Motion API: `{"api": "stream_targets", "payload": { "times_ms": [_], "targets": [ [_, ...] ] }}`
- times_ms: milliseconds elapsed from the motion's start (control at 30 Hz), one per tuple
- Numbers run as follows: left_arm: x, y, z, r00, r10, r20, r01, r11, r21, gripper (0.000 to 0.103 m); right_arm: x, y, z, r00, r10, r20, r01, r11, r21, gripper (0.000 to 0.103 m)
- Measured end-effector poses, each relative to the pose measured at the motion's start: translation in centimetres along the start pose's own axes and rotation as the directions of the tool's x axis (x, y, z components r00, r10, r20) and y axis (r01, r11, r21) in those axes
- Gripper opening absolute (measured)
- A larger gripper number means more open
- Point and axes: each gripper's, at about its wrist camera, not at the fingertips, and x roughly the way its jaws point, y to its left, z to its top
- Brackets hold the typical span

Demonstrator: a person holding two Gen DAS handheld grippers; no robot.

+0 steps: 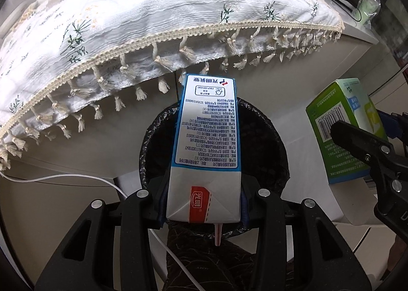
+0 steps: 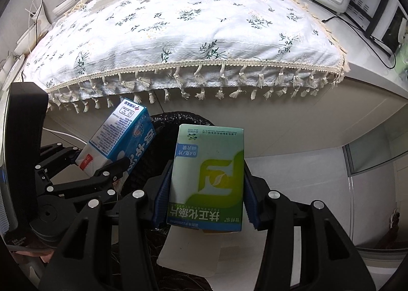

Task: Collect trash
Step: 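Open the left tool to drop the milk carton into the bin, then open the right tool to drop the green box into the bin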

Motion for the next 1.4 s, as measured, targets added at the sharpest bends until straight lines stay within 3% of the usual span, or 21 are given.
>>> {"api": "stream_targets", "payload": {
  "times_ms": [133, 600, 1400],
  "targets": [
    [-0.2, -0.4, 0.2, 1.0, -0.002, 0.01, 0.002, 1.0, -0.005, 0.048, -0.1, -0.3, 0.2, 1.0, -0.005, 0.005, 0.005, 1.0, 0.003, 0.047],
    [-3.3, 1.6, 0.7, 0.994, 0.037, 0.106, -0.027, 0.995, -0.097, 0.094, 0.5, -1.1, 1.4, 1.0, 0.021, 0.008, -0.021, 0.999, 0.036, 0.047],
    [-5.8, 8.1, -0.6, 0.983, 0.156, 0.096, -0.124, 0.953, -0.276, 0.097, 4.5, 4.0, 3.7, 0.996, 0.085, -0.029, -0.087, 0.994, -0.067, 0.048]
  ]
}}
